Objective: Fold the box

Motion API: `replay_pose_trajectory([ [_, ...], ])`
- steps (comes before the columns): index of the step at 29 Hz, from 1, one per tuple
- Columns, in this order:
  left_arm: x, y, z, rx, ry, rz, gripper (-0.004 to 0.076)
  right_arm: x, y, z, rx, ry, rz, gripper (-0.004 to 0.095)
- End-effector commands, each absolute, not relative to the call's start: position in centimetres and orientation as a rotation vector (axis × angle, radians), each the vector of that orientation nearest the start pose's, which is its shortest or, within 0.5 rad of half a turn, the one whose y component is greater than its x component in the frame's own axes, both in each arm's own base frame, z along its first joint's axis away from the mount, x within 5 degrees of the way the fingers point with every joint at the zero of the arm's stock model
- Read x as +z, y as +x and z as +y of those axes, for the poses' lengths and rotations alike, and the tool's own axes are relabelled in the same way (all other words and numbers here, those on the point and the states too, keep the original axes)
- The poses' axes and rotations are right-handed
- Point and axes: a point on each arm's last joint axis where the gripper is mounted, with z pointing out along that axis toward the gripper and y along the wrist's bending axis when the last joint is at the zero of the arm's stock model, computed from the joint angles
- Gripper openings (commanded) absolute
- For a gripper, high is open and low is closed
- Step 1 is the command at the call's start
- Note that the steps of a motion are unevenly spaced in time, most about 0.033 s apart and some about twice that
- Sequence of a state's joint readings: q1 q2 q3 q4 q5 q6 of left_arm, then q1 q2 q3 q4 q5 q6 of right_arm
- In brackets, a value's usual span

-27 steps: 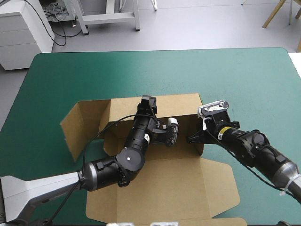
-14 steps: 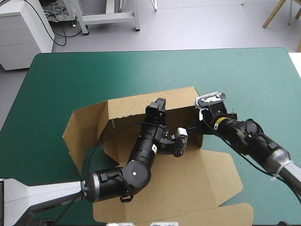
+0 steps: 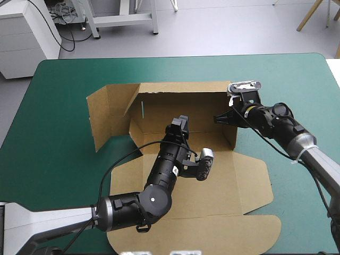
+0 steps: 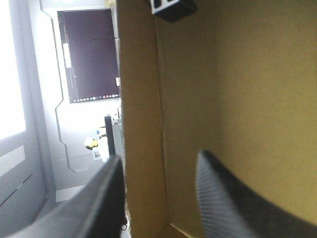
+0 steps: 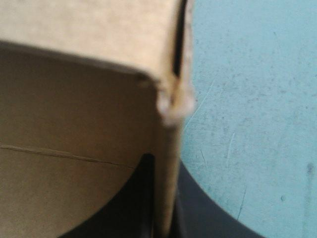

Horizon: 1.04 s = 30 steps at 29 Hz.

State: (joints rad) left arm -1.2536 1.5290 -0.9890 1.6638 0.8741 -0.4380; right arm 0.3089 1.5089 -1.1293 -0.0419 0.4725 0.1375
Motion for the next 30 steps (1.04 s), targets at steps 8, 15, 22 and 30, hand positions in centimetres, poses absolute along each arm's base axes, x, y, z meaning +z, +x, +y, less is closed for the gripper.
replay_pose_trajectory([
  [8, 33.5, 19.6, -25.6, 0.604, 1.541, 1.575, -0.0003, 31.2, 31.8, 9.4, 0.155, -0.245, 2.266, 0.0],
  [15, 38.7, 24.5, -20.9, 0.2, 1.286, 2.014, -0.001, 31.2, 31.8, 9.4, 0.153, -0.245, 2.273, 0.0],
  [22, 43.1, 29.6, -11.4, -0.115, 0.65, 2.246, -0.001, 31.1, 31.8, 9.4, 0.153, -0.245, 2.275, -0.0004],
  [30, 41.8, 31.3, 2.1, -0.32, 0.044, 2.36, -0.001, 31.2, 31.8, 9.4, 0.155, -0.24, 2.274, -0.0004],
])
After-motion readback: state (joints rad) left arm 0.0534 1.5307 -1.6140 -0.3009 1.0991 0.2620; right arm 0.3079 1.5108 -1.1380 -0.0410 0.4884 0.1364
